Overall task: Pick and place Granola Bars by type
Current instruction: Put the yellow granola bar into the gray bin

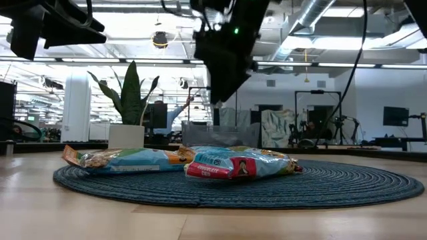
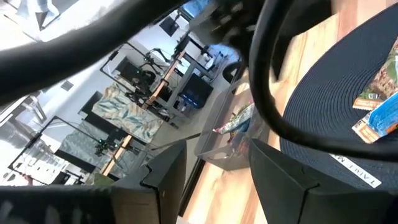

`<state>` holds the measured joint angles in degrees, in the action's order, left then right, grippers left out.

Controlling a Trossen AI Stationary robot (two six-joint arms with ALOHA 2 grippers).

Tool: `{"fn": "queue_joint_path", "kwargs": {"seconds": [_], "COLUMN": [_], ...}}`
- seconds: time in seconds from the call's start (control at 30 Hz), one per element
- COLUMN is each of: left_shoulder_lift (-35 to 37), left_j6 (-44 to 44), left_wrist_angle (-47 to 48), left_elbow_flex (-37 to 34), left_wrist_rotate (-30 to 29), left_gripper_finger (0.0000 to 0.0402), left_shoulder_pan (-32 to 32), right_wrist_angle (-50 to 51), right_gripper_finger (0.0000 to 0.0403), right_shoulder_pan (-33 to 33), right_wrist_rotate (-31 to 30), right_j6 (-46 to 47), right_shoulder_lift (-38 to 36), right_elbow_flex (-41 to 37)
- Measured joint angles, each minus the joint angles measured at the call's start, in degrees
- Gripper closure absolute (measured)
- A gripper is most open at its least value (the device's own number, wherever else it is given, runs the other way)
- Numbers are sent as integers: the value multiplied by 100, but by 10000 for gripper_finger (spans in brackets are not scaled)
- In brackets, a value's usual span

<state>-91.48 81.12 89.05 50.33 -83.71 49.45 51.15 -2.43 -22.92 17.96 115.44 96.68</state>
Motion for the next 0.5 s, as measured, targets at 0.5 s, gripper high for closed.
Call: {"fn": "queue_joint_path", "kwargs": {"seconds": [0.5], "left_shoulder_lift": [0], "left_j6": [2], "left_wrist_angle": [-2], "left_elbow_flex": [0], "left_wrist_rotate": [-513], "left_gripper_finger": [233], "left_shoulder_pan": [0], "right_wrist_angle": [214], "right_gripper_finger": [222], "right_shoulder_pan": [-1197], "right_wrist_rotate": [216], "right_j6": [1369], "right_shoulder_lift": [0], "right_elbow_flex": [-540]}}
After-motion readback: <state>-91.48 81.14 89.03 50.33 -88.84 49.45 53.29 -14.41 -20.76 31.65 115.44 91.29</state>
